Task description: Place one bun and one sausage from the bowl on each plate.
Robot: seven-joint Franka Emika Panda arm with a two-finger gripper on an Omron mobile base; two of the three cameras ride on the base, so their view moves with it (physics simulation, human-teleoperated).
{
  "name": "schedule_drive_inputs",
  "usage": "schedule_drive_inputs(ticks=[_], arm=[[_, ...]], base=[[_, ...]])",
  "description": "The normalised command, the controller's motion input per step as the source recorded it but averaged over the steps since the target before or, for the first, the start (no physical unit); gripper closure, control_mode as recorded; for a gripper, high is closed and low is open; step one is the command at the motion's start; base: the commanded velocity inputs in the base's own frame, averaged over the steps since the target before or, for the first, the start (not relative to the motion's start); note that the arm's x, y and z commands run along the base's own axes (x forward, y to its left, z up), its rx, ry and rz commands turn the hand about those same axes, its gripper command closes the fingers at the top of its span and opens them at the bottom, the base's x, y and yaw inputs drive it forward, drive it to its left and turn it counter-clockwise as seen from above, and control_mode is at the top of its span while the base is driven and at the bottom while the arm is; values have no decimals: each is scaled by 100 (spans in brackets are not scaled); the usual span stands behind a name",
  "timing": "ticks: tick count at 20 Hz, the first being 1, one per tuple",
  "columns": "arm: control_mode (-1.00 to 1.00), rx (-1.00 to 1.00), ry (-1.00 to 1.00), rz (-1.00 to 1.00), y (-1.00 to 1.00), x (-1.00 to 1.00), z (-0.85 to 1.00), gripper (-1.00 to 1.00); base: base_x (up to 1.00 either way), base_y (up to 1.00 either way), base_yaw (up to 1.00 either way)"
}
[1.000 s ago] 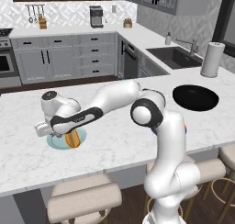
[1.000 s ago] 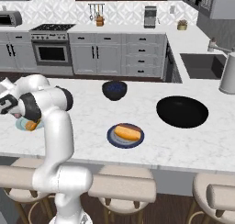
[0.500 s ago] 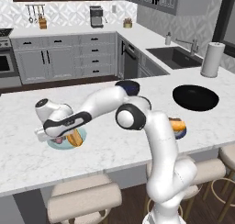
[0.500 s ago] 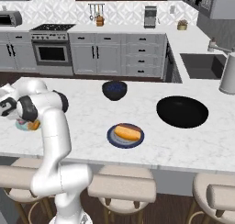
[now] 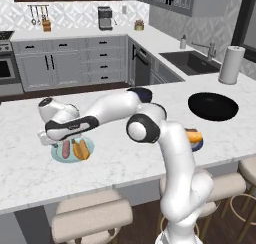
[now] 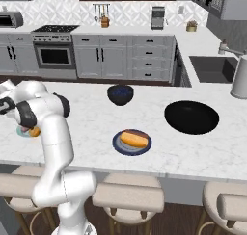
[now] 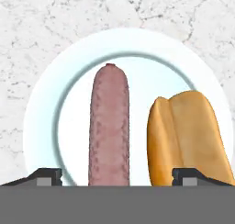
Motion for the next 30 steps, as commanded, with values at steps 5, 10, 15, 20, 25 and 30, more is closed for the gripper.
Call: schedule_drive_inputs(ticks=[5,10,15,20,25,30], arm=[[-100,29,-29,0,-85,-89,100,-100],[-100,22,-36,-6,-67,-66,78,-100],[-100,-15,-71,9,-13,-77,18,-100],[-100,-23,-93,-1,-41,-100,44,-100],[-100,-24,-62,-22,-22,-100,77,-100],[-100,-23,-26,-26,0,-99,95,-100]], base=[[0,0,0],[0,0,0],[0,0,0],[0,0,0],[0,0,0],[0,0,0]])
